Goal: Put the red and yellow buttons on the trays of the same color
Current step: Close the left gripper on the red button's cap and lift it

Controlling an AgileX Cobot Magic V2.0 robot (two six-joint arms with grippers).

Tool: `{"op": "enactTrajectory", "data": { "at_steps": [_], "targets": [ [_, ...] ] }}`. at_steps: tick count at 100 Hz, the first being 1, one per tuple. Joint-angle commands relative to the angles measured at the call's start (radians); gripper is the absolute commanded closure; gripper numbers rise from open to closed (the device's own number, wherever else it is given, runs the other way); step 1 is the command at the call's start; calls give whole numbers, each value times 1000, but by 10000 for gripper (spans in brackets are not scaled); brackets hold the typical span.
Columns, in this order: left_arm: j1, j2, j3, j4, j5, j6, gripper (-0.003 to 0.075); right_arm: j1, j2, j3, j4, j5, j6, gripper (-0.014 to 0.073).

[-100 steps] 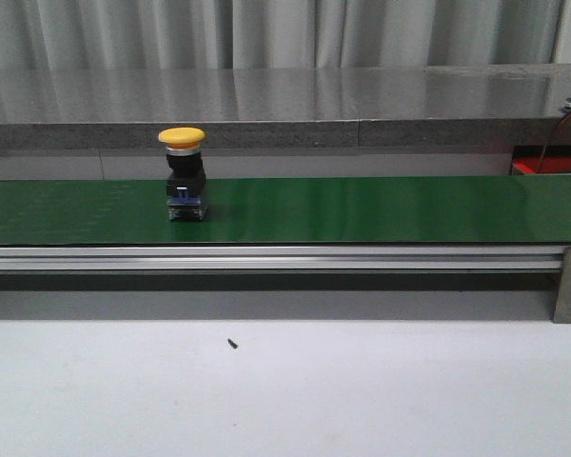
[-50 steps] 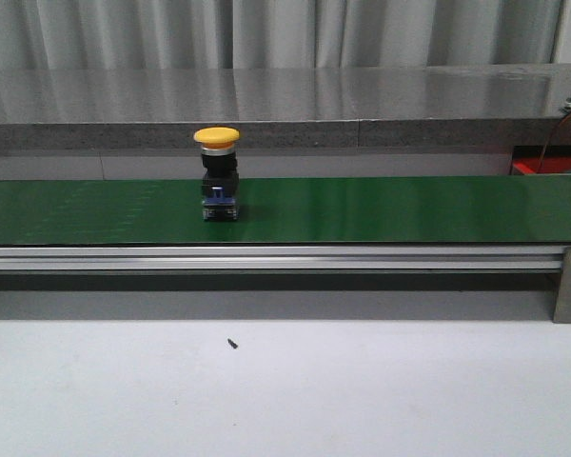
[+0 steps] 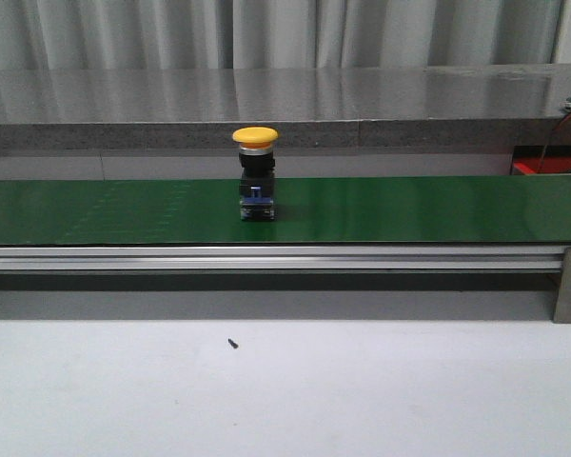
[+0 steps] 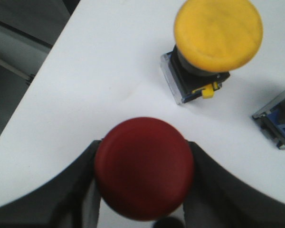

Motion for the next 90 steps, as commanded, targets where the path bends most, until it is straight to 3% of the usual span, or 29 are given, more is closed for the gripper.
{"op": "enactTrajectory", "data": {
  "at_steps": [1,21,54,90],
  "targets": [
    [-3,-60,-31,-12,-49,-7,503,0,-13,-24,29,-57,-6,661],
    [-3,-67,-31,-12,-49,-7,575,0,-13,-24,29,-57,-6,661],
    [-3,-153,-31,-12,-13,-3,575,0,-13,-24,29,-57,-6,661],
    [-52,-285,-22,-14,164,13,575,0,-13,-24,29,-57,-6,661]
  ]
}}
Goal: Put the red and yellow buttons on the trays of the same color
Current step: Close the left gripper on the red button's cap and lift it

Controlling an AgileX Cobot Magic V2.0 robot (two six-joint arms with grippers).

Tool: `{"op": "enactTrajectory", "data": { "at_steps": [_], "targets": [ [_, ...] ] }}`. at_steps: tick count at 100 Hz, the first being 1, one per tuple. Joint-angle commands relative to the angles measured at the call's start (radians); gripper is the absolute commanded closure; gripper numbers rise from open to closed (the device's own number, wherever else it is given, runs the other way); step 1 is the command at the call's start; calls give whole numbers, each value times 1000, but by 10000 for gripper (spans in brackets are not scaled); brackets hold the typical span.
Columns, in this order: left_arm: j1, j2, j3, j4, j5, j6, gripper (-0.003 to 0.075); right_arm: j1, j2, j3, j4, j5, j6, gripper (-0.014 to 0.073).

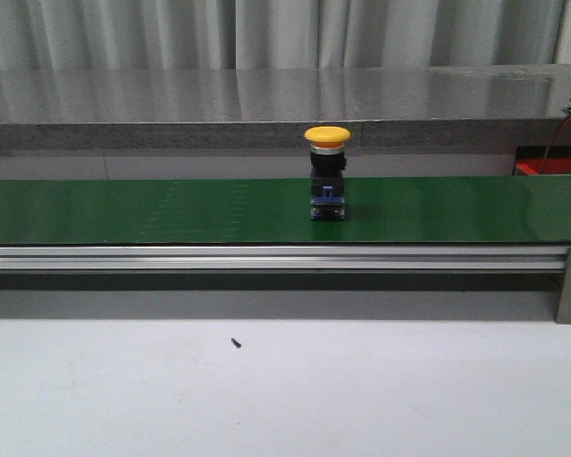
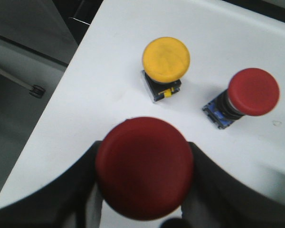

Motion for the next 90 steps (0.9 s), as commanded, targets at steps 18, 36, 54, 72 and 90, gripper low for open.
{"op": "enactTrajectory", "data": {
  "at_steps": [18,36,54,72,90],
  "targets": [
    [-105,-182,41,-39,23,5,575,0,-13,-24,29,-57,-6,661],
    [-207,-267,166,-48,-7,5,575,0,-13,-24,29,-57,-6,661],
    [-310,-309,284,-50,-51,5,579,0,-13,-24,29,-57,-6,661],
    [-380,-309,380,-50,-120,5,587,0,-13,-24,29,-57,-6,661],
    [-413,-309,437,-50,-158,5,587,0,-13,-24,29,-57,-6,661]
  ]
}}
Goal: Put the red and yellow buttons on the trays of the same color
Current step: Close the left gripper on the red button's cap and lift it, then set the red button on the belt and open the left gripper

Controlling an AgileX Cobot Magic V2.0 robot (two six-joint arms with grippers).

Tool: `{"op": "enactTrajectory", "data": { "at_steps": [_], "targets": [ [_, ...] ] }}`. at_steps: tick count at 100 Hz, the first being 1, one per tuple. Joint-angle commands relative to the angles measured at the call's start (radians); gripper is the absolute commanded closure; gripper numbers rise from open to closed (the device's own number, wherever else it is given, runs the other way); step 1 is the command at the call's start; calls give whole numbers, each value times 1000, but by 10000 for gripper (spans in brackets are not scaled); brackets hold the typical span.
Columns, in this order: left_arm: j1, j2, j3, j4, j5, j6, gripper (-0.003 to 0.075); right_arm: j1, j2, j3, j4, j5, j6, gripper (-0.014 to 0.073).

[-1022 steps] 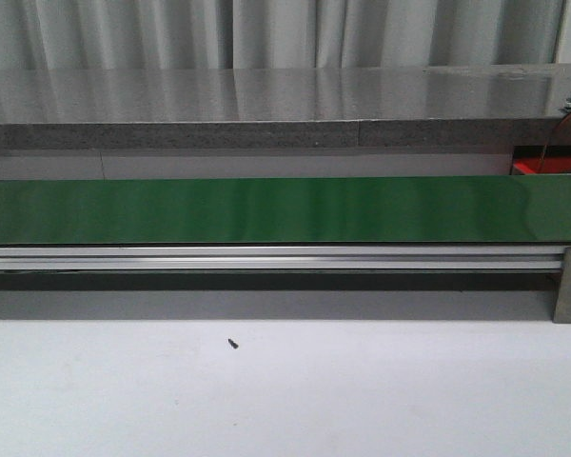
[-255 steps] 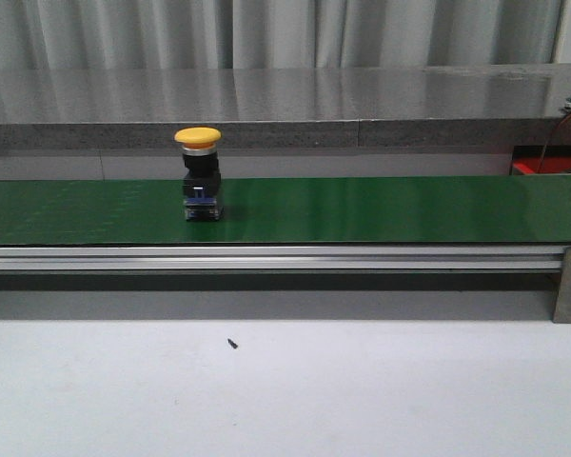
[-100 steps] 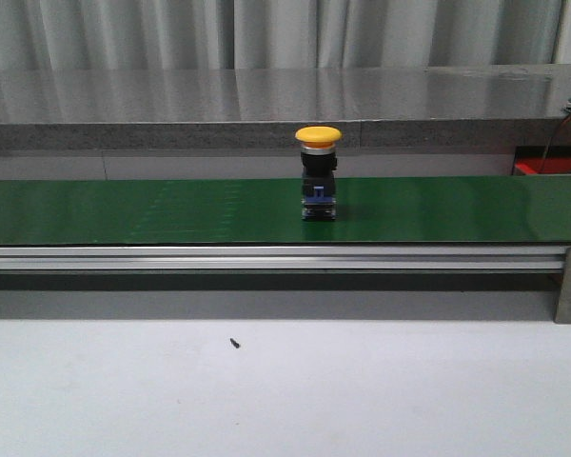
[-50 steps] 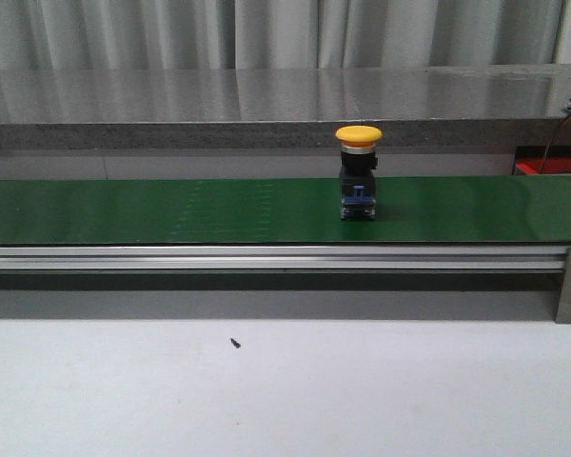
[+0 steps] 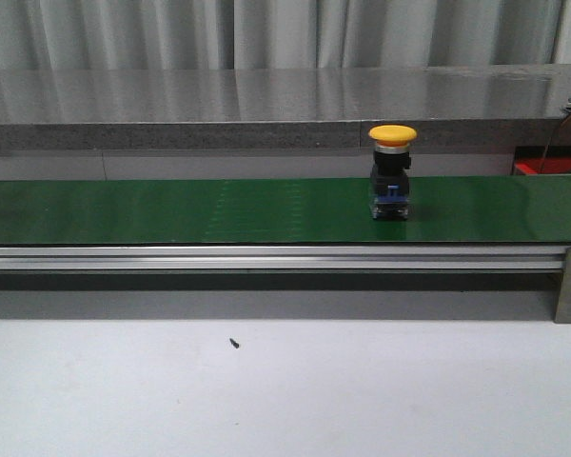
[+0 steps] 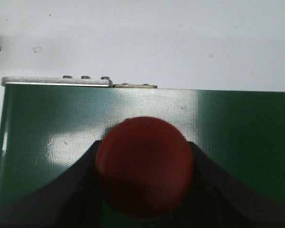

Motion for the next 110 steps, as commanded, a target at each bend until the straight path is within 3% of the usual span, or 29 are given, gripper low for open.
{"op": "enactTrajectory", "data": {
  "at_steps": [1,18,40,47,86,110],
  "targets": [
    [-19,-44,2,-18,-50,-1,587,0,-13,-24,29,-57,-6,661],
    [-20,-42,5,-18,-48,-1,547,0,-13,-24,29,-57,-6,661],
    [-20,-44,0,-33,-52,1,244,0,-13,-24,29,-57,-6,661],
    [-20,-47,-1,-37,-55,1,205,0,-13,-24,29,-57,-6,661],
    [-22,-109,-133,-82,14,25,193,0,-13,-24,29,-57,-6,661],
    [-36,-185,-178,-212,48,125,194,0,-13,-24,29,-57,-6,661]
  ]
}}
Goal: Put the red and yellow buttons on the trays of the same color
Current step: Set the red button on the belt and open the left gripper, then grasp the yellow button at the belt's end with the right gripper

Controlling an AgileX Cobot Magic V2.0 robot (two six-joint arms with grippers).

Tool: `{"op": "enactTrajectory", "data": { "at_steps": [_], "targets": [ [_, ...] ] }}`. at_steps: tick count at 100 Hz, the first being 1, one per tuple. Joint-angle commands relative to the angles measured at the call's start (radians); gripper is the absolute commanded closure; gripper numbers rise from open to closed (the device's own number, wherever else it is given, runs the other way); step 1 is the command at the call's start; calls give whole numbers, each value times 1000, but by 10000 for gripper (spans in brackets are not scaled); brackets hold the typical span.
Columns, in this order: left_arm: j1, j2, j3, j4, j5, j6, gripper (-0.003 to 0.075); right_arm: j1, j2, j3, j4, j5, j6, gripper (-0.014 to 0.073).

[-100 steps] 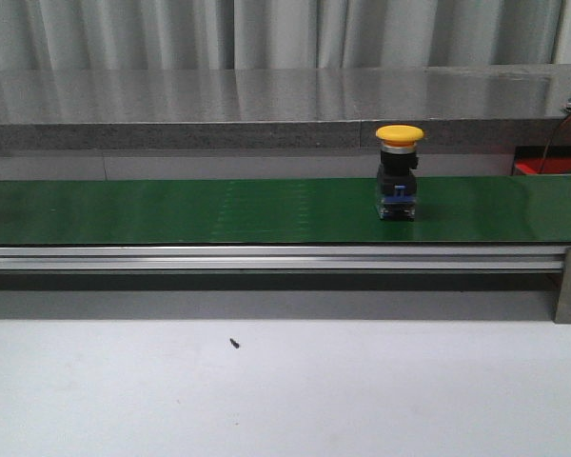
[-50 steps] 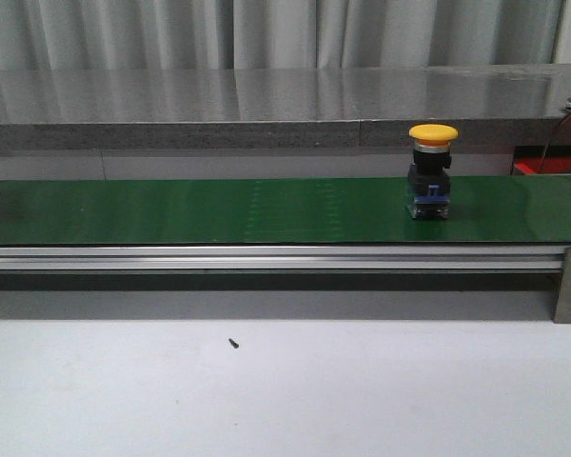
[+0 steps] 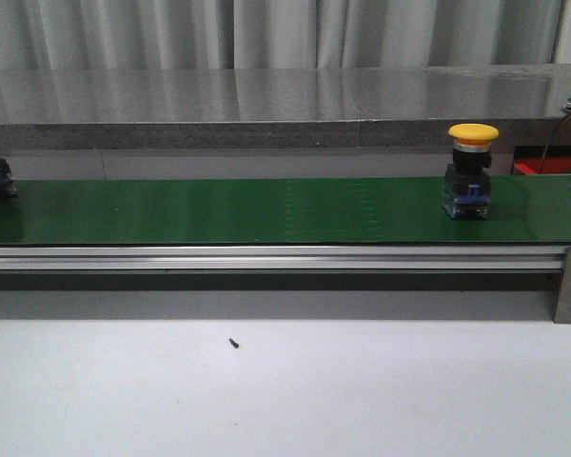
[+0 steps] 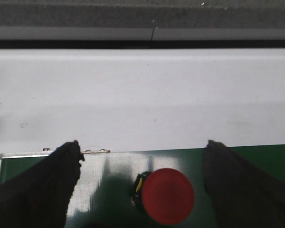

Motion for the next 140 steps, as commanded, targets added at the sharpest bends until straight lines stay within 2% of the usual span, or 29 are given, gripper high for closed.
{"op": "enactTrajectory", "data": {
  "at_steps": [1,28,48,62,81,90,95,100,107,112,119,121,133,140],
  "targets": [
    [-13,-84,-40,-81,-27,46,194,0,-13,-24,29,-57,-6,661],
    [-71,-221,-12,-119,-21,115,220,0,-13,-24,29,-57,-6,661],
    [-128,-384,170,-122,-114,141,297,0,-13,-24,29,-57,-6,661],
    [-170,-516,351,-136,-222,141,391,0,-13,-24,39,-57,-6,661],
    [-206,-686,561,-142,-325,141,578,0,-13,-24,109,-73,-6,661],
    [-206,-752,624,-147,-351,141,622,0,-8,-25,102,-72,-7,648],
    [-206,-778,642,-149,-355,141,629,-1,3,-31,87,-68,-7,597],
    [-206,-797,652,-149,-355,141,629,-3,24,-43,68,-61,-7,503],
    [-206,-811,658,-149,-355,141,629,-3,65,-73,43,-45,-7,296],
    [-206,-811,660,-149,-353,141,629,-3,100,-97,33,-41,-7,104],
    [-206,-811,660,-149,-349,141,629,-4,156,-136,24,-34,-7,-59],
    [-206,-811,660,-149,-346,141,629,-5,174,-149,19,-33,-6,-76],
    [-206,-808,660,-152,-337,141,629,-31,290,-210,12,-30,-6,-20],
    [-206,-808,660,-152,-335,141,629,-47,360,-246,12,-28,-6,-20]
  ]
}}
